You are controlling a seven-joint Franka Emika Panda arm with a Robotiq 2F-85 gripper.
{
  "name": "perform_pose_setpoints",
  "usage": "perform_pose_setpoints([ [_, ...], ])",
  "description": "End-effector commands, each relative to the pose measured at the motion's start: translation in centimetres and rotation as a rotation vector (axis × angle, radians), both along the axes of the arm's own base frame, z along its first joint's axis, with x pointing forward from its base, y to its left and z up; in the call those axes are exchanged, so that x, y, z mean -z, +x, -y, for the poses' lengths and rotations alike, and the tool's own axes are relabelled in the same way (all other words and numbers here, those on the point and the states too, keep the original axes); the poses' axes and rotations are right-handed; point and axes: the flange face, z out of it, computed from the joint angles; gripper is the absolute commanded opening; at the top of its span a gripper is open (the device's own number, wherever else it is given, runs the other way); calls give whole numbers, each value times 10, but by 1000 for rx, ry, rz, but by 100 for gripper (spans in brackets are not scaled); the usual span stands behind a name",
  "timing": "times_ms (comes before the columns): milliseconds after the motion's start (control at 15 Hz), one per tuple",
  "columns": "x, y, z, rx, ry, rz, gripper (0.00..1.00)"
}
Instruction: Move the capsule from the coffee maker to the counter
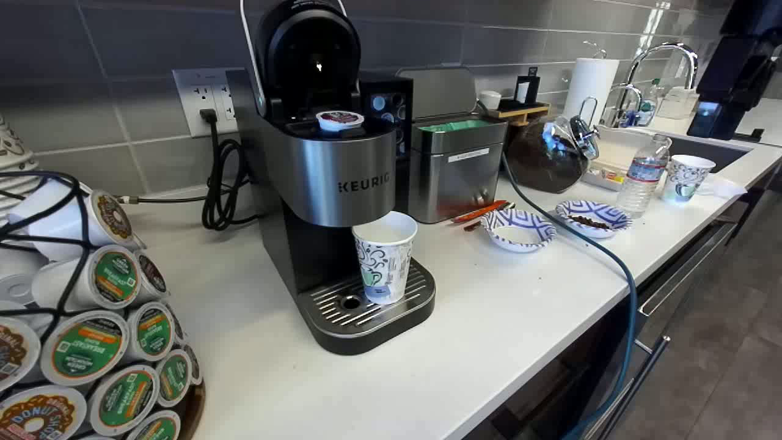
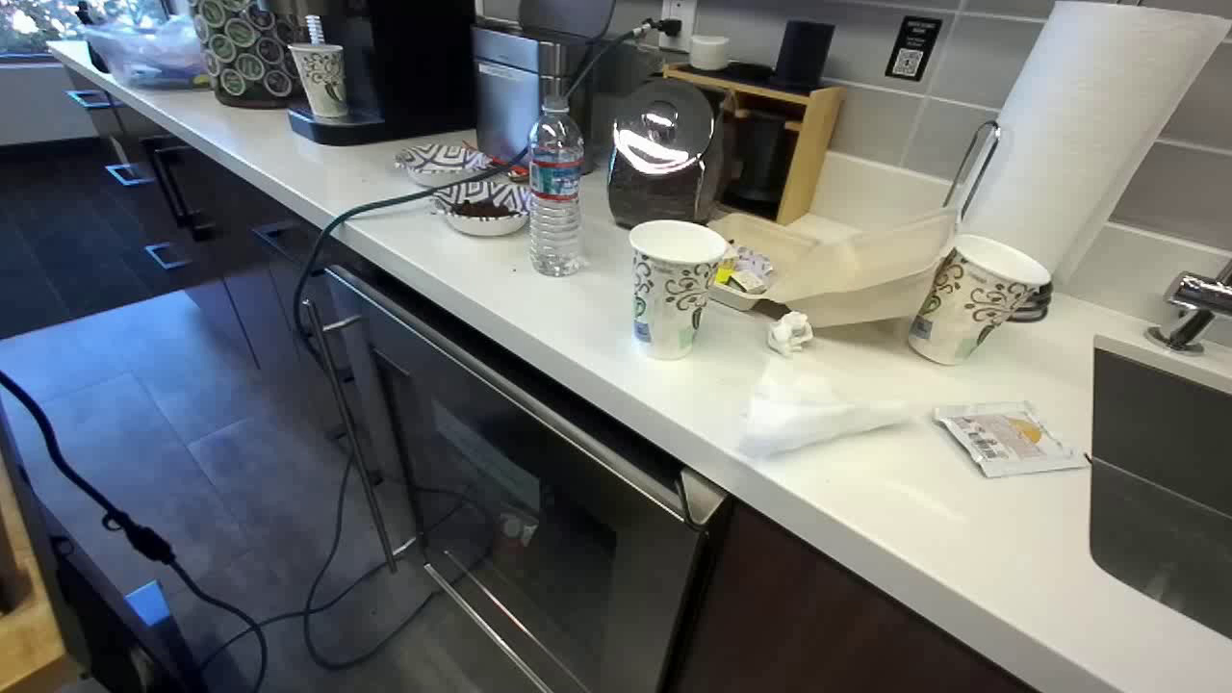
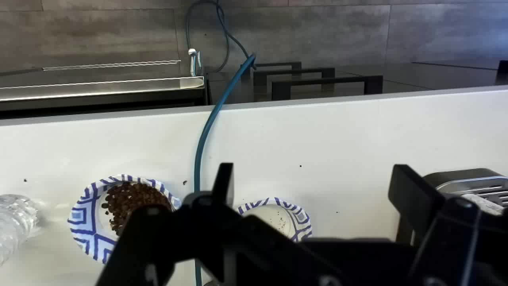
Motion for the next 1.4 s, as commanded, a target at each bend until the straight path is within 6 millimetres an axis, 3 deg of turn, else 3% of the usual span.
perform_pose_setpoints([
  [0,-1,0,0,0,0,-1,100],
  [600,-1,0,0,0,0,-1,100],
  [667,-2,12,-14,-37,-20,37,100],
  [800,-17,39,-65,-92,-95,160,100],
  [1000,-38,61,-135,-196,-194,301,100],
  [1200,-54,74,-214,-337,-162,415,100],
  [1333,-75,64,-235,-472,-90,425,100],
])
